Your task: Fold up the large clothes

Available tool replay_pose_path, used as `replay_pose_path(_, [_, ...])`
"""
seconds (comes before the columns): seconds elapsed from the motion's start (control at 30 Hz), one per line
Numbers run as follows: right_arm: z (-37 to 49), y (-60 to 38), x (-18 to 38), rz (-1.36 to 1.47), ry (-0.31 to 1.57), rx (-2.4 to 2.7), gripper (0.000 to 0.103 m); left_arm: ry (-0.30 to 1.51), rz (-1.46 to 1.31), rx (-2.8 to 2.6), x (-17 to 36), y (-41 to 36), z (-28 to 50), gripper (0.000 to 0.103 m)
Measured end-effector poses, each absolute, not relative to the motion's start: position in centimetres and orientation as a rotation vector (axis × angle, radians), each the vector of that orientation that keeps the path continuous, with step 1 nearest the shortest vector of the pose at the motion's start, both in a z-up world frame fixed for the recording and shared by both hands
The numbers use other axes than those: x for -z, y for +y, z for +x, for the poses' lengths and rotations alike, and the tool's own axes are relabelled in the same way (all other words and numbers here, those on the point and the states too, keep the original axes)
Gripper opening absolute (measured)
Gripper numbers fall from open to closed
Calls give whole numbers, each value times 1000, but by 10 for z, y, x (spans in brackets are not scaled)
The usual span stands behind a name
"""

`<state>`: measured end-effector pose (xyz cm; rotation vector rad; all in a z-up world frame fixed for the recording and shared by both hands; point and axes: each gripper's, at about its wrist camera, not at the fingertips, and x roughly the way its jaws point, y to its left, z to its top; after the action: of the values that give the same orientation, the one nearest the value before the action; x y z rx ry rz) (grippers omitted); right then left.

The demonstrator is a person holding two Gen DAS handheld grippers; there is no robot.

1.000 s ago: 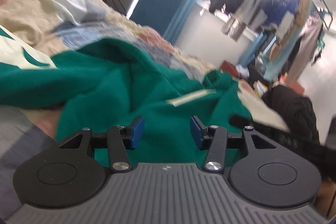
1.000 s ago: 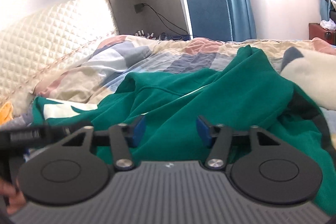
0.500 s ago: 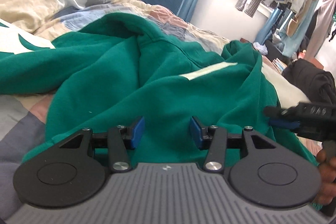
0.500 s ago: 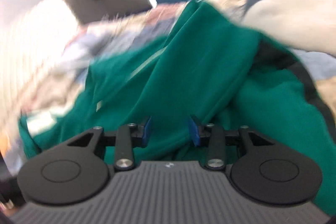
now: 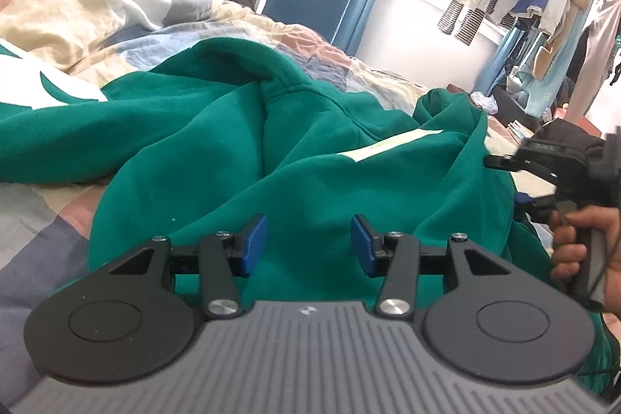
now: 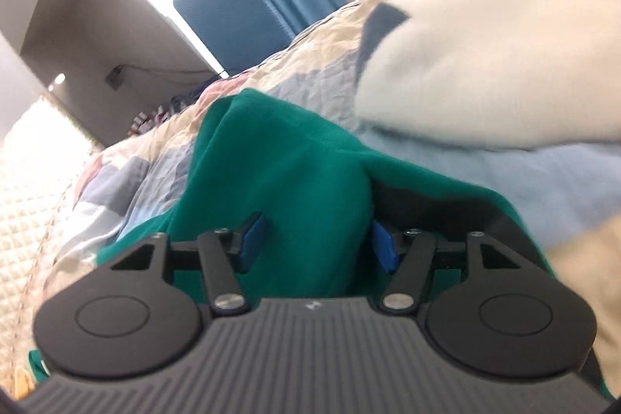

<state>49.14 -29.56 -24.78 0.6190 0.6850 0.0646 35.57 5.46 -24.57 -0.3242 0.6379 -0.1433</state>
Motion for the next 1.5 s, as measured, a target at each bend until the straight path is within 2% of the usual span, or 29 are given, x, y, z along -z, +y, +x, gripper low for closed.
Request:
replay_pose_path(0.07, [500,-295,251,623,679,-83,49,627,-318,148,247,53,357,54])
replay_pose_path(0.13, [501,-300,250,612,645,-78,21,613,-321,149,247,52,358,54])
replay_pose_path(0.23, [499,-318,249,627,560,-56,11,594,-345,178,247,49,359,54])
replay_pose_path(0.3, [496,-330,247,632,522,0,9,583,-341,208,246,44,359,54])
replay_pose_path(0.57, [500,-353,275,575,563,136,9,612,-273,256,255,23,360,54])
replay_pose_path(0.87, [483,-334,248,457,580,107,13,681,-345,225,258,35,370,54])
replay_pose_path(0.9, [479,-330,243,442,590,107,18,678,-345,224,256,35,366,54])
replay_pose_path(0.93, [475,-326,238,420,604,107,29,675,-341,225,254,34,364,54])
replay_pose_path(1.0, [461,-315,227,361,618,103,42,670,-316,224,249,32,359,54])
replay_pose_path(1.03, [456,-308,222,323,621,94,44,666,-300,224,247,30,357,54])
replay_pose_path(1.27, [405,-254,188,276,579,0,44,663,-268,229,241,28,347,54])
replay_pose_path(1.5, [367,-189,183,156,563,-187,43,710,-278,218,247,31,354,54])
